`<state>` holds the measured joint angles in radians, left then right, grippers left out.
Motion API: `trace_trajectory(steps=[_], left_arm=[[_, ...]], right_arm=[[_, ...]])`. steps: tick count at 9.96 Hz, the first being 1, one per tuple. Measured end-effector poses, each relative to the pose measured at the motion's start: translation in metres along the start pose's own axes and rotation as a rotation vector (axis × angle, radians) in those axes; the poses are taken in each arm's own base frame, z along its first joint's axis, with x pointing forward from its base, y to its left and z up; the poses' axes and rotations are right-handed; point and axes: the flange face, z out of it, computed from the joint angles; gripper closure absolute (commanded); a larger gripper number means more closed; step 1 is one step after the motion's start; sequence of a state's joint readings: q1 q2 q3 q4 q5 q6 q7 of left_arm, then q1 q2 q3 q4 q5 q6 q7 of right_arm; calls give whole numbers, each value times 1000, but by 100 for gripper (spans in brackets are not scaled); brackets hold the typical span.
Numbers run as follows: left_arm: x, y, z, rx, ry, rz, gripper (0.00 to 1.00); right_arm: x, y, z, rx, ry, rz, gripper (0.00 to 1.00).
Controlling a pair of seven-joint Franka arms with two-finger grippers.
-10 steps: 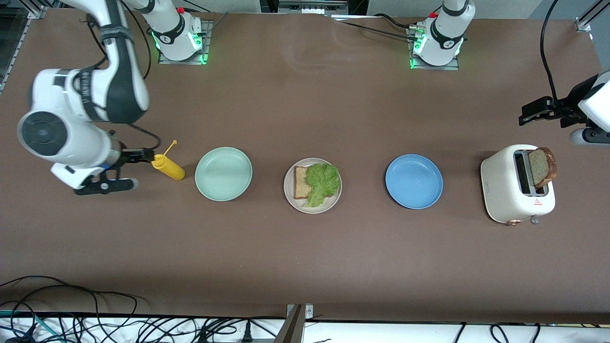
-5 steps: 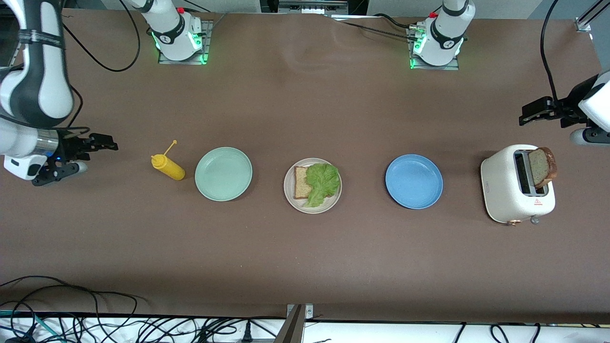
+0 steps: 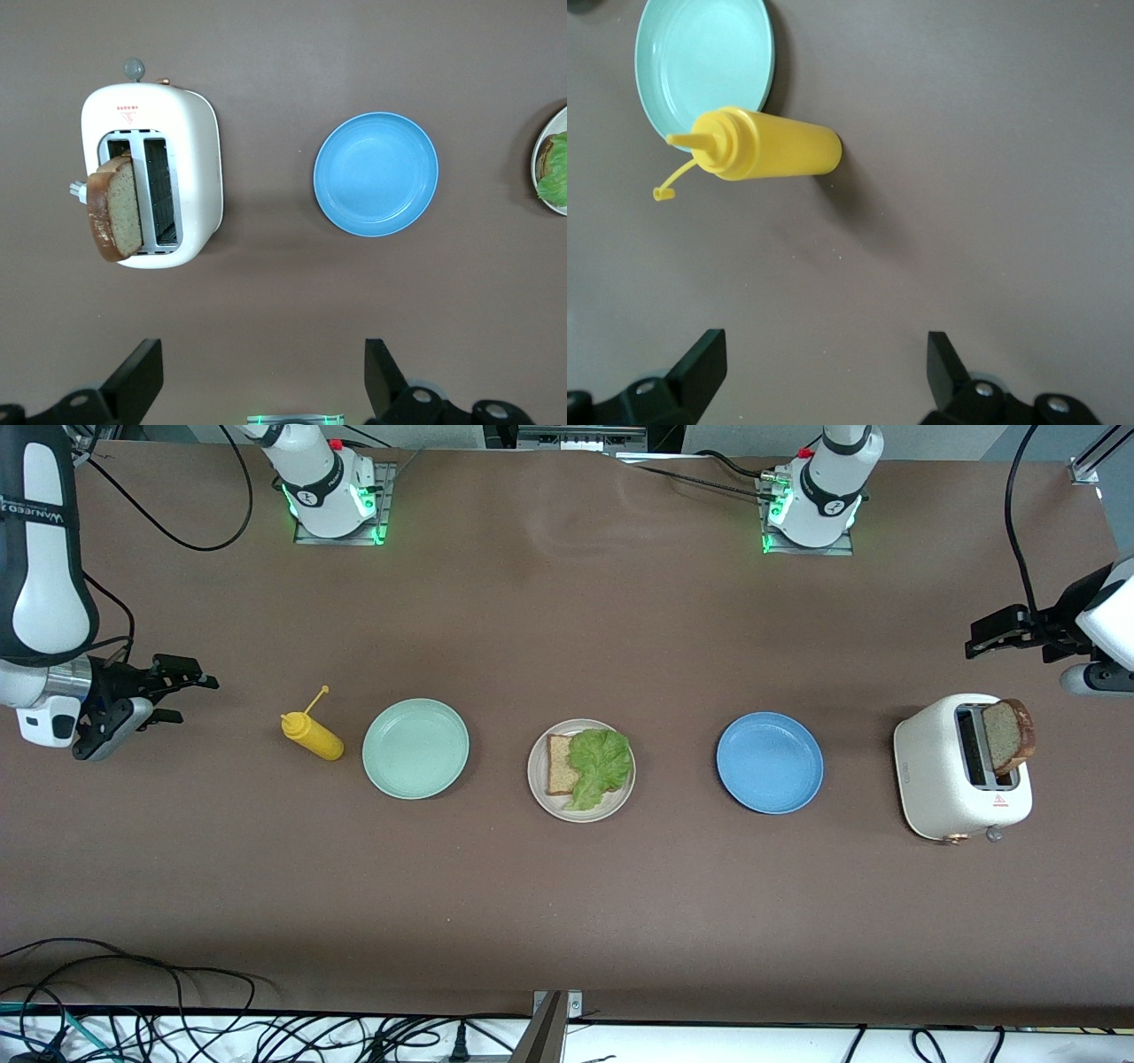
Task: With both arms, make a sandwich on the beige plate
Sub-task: 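Move the right gripper back toward the yellow mustard bottle, then grasp the yellow mustard bottle with the right gripper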
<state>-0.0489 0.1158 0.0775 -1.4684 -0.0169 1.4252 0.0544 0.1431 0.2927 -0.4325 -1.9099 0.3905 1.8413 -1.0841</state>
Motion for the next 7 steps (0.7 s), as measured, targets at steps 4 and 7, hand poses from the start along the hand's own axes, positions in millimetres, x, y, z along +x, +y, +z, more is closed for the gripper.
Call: trace_trajectory(steps=[4, 7], left_arm=[[0, 0, 0, 0, 0, -1, 0], [0, 0, 0, 0, 0, 0, 0]], right_arm=[[-1, 18, 25, 32, 89, -156, 0], [-21, 53, 58, 74, 227, -329, 0]])
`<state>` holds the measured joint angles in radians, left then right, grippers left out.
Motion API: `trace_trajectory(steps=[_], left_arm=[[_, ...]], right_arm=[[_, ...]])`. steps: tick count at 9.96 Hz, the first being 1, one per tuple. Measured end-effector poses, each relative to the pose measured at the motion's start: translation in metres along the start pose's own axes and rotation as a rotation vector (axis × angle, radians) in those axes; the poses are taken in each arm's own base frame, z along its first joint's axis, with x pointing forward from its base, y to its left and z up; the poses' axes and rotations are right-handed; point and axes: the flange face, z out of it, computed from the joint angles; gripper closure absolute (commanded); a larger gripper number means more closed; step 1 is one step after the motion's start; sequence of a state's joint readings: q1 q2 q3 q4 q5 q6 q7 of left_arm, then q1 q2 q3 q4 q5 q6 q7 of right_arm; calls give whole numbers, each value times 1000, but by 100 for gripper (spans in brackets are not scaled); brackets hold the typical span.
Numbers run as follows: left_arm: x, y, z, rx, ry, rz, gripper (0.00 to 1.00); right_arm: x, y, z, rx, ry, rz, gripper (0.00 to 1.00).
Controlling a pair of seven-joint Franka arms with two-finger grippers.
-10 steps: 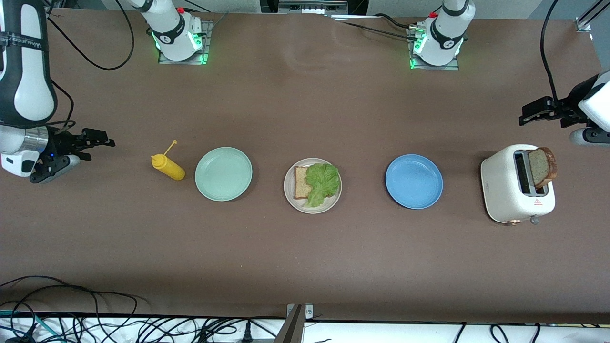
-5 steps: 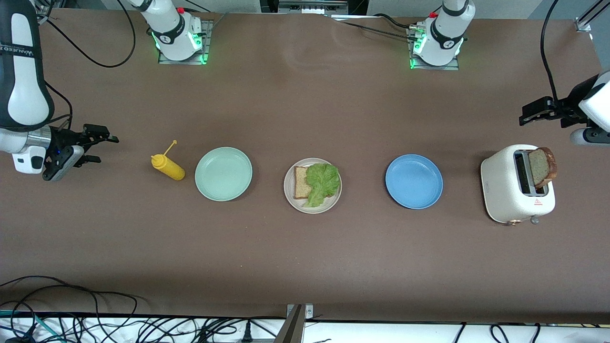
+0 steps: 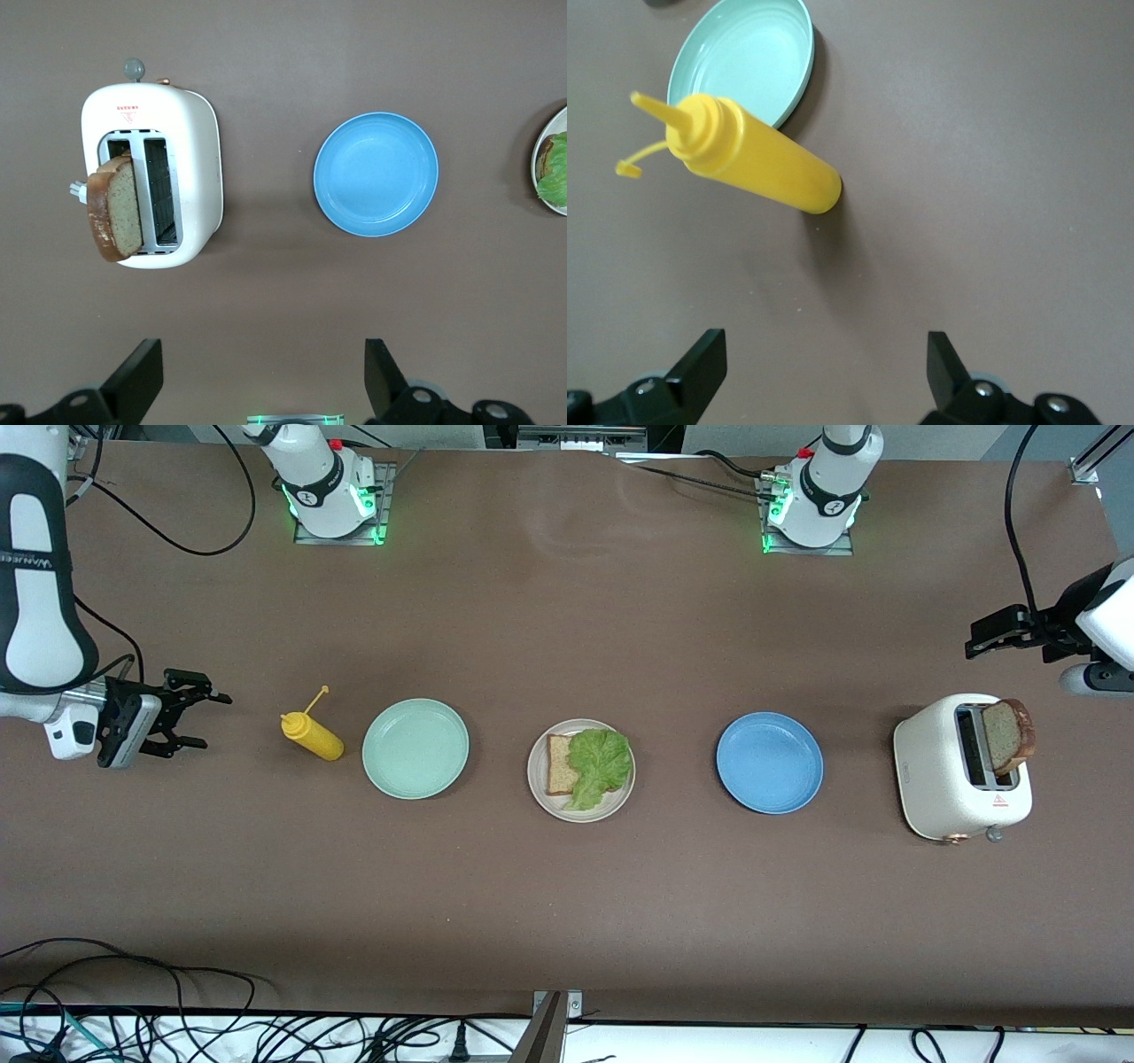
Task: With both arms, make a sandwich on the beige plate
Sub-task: 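Grasp the yellow mustard bottle with the right gripper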
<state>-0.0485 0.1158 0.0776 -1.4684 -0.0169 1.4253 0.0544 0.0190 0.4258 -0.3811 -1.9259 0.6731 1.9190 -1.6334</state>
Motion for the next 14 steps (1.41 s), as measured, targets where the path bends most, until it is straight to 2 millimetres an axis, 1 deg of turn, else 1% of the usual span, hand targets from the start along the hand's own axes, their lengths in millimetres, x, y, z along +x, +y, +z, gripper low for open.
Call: trace_trajectory(steps=[1, 3, 5, 7, 9, 10, 12, 13, 14], left_arm=[[0, 0, 0, 0, 0, 0, 0], [0, 0, 0, 0, 0, 0, 0], [0, 0, 1, 0, -1, 0, 0], [1, 0, 1, 0, -2, 0, 0], [1, 0, 2, 0, -3, 0, 0], [1, 0, 2, 0, -3, 0, 0], [1, 0, 2, 0, -3, 0, 0], [1, 0, 2, 0, -4, 0, 0], [1, 0, 2, 0, -4, 0, 0]], right_arm=[[-4, 5, 10, 11, 56, -58, 0], [-3, 10, 36, 33, 144, -226, 0], [1, 11, 64, 57, 217, -392, 0], [5, 10, 91, 88, 300, -433, 0], [13, 6, 111, 111, 388, -483, 0], [18, 1, 118, 135, 421, -503, 0], [28, -7, 126, 178, 486, -525, 1], [31, -10, 131, 191, 511, -542, 23], [31, -11, 137, 199, 519, -554, 48]])
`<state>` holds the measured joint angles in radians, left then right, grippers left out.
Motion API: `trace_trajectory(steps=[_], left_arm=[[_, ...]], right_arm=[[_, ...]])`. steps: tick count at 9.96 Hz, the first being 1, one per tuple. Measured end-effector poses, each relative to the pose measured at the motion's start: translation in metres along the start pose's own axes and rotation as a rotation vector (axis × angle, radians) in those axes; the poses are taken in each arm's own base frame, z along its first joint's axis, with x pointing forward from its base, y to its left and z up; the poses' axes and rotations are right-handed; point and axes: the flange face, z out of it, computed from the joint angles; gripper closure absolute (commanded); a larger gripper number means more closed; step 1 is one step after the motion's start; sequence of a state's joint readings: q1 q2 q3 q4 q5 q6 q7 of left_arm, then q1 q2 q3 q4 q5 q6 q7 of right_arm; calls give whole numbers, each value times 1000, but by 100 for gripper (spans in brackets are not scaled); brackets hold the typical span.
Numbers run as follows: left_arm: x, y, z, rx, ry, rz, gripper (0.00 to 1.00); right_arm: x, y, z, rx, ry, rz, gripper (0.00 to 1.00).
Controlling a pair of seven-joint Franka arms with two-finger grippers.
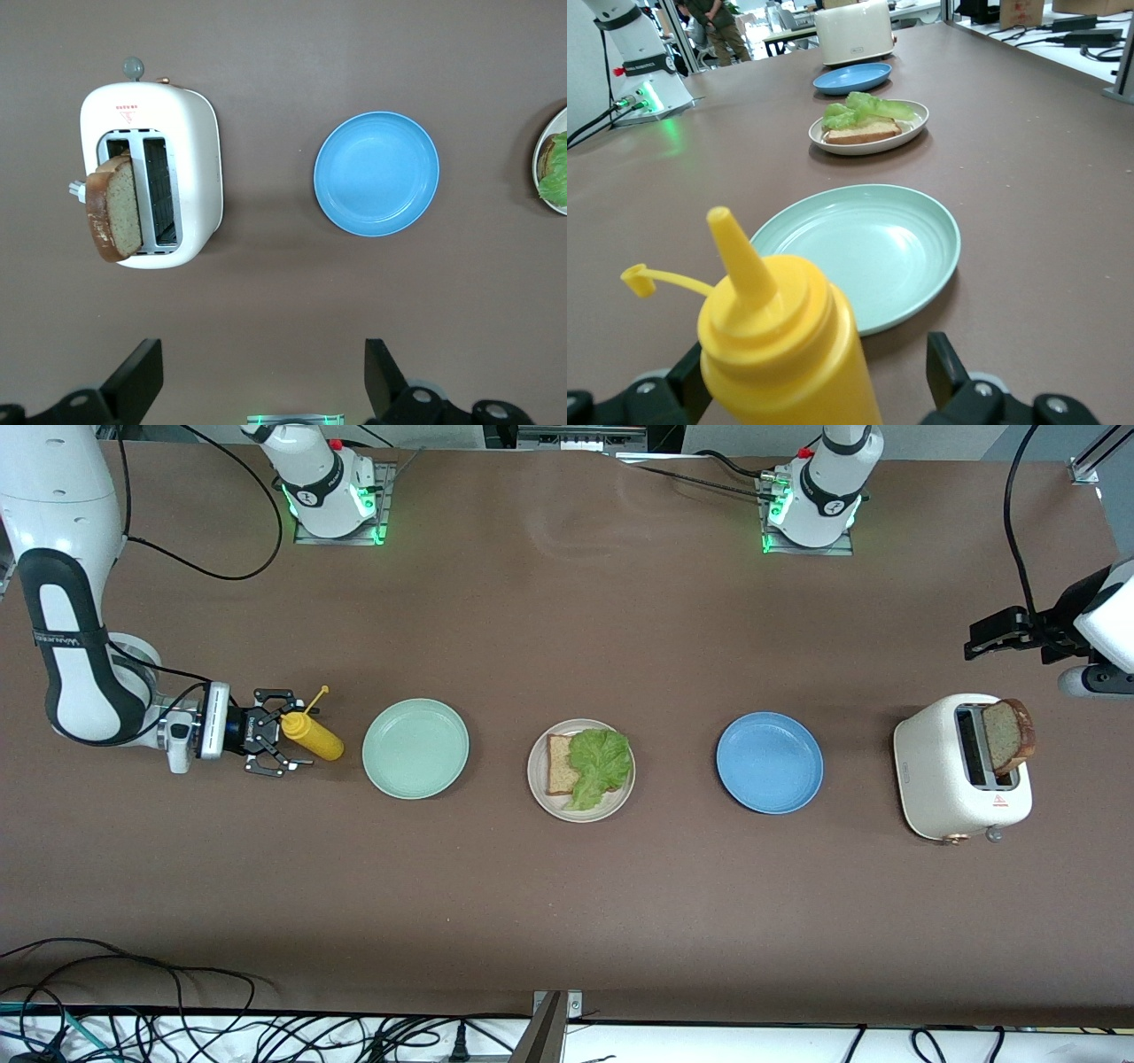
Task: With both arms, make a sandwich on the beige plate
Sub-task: 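Grasp the yellow mustard bottle with the right gripper, then carry the mustard bottle with the right gripper over the lettuce toast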
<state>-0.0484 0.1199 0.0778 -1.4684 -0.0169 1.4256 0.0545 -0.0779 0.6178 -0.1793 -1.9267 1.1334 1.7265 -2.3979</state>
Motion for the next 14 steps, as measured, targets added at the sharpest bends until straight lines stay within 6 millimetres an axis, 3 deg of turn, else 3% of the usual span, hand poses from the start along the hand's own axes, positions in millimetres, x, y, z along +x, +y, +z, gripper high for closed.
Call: trace_trajectory(steps=[3, 7, 9, 11, 14], left_arm=[[0, 0, 0, 0, 0, 0, 0], [0, 0, 0, 0, 0, 0, 0], [0, 0, 0, 0, 0, 0, 0], [0, 0, 0, 0, 0, 0, 0], [0, -1, 1, 0, -1, -1, 0]], right_arm=[[-15, -3, 2, 2, 11, -2, 95], [-4, 5, -5, -5, 12, 34, 99], [27, 23, -12, 7, -27, 93, 99], [74, 42, -14, 24, -128, 150, 99], [154, 70, 17, -3, -343, 214, 99]])
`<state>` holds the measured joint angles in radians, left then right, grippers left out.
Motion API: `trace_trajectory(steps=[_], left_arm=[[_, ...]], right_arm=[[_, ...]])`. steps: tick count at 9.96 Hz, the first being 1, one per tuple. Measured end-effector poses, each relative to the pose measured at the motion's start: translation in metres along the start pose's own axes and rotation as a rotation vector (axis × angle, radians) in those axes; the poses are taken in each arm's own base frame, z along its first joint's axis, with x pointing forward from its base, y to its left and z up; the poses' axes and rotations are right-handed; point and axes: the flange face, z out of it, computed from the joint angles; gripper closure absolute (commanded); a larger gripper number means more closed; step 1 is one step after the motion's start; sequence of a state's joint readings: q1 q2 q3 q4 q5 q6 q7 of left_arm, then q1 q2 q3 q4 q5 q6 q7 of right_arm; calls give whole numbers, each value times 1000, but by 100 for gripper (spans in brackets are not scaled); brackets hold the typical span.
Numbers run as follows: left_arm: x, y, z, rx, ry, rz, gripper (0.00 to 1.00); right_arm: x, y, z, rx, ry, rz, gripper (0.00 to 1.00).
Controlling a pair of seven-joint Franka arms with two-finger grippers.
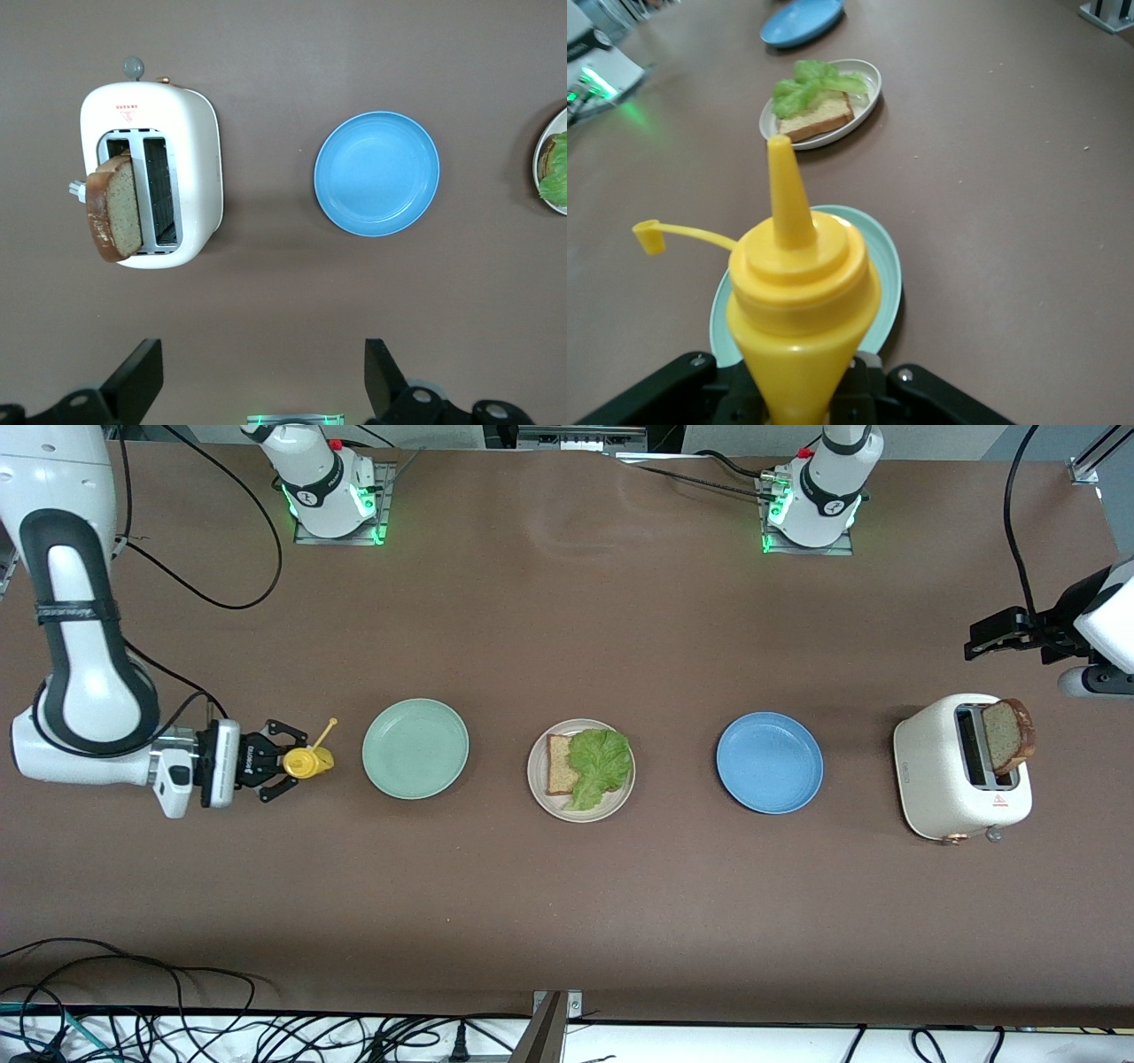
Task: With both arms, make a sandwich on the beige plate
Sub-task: 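Carry the mustard bottle with the right gripper over the lettuce toast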
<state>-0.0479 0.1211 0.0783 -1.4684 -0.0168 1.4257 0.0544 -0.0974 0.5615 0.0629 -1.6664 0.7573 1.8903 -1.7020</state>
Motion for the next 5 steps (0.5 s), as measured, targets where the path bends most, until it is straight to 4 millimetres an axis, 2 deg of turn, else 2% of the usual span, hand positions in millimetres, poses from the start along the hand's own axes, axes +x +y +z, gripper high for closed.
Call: trace_trajectory(steps=[2, 5], left_arm=[[0, 0, 0, 0, -1, 0, 0], [0, -1, 0, 0, -1, -1, 0]], right_arm=[[53, -3, 13, -50, -146, 45, 99], [116, -21, 53, -143, -319, 101, 99]])
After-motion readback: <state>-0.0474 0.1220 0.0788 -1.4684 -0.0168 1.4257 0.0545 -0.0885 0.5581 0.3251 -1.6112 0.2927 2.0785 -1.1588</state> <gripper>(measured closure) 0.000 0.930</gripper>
